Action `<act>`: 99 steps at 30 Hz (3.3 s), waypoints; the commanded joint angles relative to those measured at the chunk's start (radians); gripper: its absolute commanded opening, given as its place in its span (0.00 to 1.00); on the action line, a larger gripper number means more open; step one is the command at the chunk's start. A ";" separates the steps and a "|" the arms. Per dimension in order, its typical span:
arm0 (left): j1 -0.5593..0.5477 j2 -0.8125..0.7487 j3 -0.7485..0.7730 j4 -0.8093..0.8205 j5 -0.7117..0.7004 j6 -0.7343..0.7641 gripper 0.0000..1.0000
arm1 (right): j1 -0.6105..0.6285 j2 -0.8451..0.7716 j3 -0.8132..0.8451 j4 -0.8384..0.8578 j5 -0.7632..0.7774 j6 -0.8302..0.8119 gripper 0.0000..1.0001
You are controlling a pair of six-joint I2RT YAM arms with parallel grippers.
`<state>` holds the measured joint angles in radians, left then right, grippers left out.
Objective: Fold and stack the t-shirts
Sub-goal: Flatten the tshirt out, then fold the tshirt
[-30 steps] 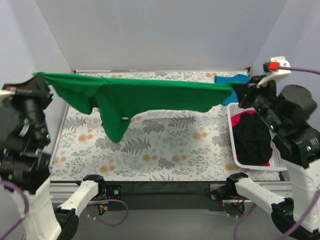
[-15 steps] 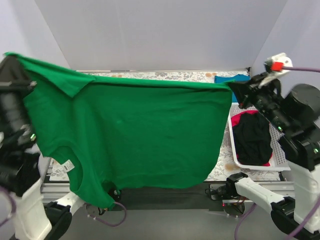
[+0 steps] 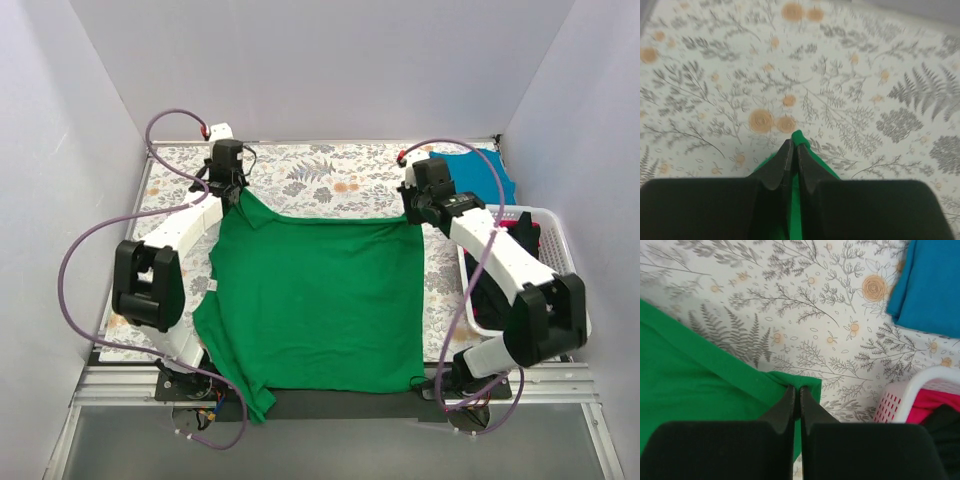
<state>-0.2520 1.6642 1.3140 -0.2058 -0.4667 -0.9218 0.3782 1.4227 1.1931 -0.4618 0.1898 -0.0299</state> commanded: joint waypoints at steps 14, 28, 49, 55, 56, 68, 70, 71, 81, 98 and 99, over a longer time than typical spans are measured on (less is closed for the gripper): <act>0.065 0.204 0.088 0.027 0.154 -0.140 0.00 | -0.189 0.413 0.091 0.376 -0.136 -0.145 0.06; 0.118 0.198 0.217 -0.179 0.138 -0.287 0.00 | -0.252 0.475 0.241 0.307 -0.270 -0.108 0.08; 0.115 0.014 0.223 -0.375 0.238 -0.446 0.00 | -0.269 0.388 0.191 0.250 -0.194 -0.070 0.08; 0.115 -0.089 0.133 -0.408 0.263 -0.531 0.00 | -0.277 0.345 0.158 0.247 -0.124 -0.028 0.08; 0.115 -0.102 0.117 -0.409 0.267 -0.537 0.00 | -0.277 0.338 0.152 0.247 -0.115 -0.013 0.08; 0.118 -0.224 -0.137 -0.406 0.333 -0.653 0.00 | -0.292 0.266 0.004 0.249 -0.119 0.082 0.08; 0.119 -0.230 -0.154 -0.405 0.356 -0.661 0.00 | -0.297 0.257 -0.009 0.244 -0.127 0.091 0.08; 0.119 -0.239 -0.159 -0.408 0.358 -0.663 0.00 | -0.297 0.255 -0.015 0.241 -0.128 0.091 0.08; 0.123 -0.300 -0.191 -0.461 0.336 -0.672 0.00 | -0.300 0.213 -0.066 0.209 -0.121 0.125 0.08; 0.123 -0.346 -0.476 -0.353 0.465 -0.766 0.00 | -0.300 0.285 -0.092 0.130 -0.108 0.180 0.09; 0.123 -0.351 -0.489 -0.350 0.465 -0.769 0.00 | -0.300 0.288 -0.090 0.130 -0.107 0.180 0.09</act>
<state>-0.1329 1.3560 0.8452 -0.5915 -0.0284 -1.6615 0.0856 1.6955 1.0851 -0.2996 0.0685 0.1314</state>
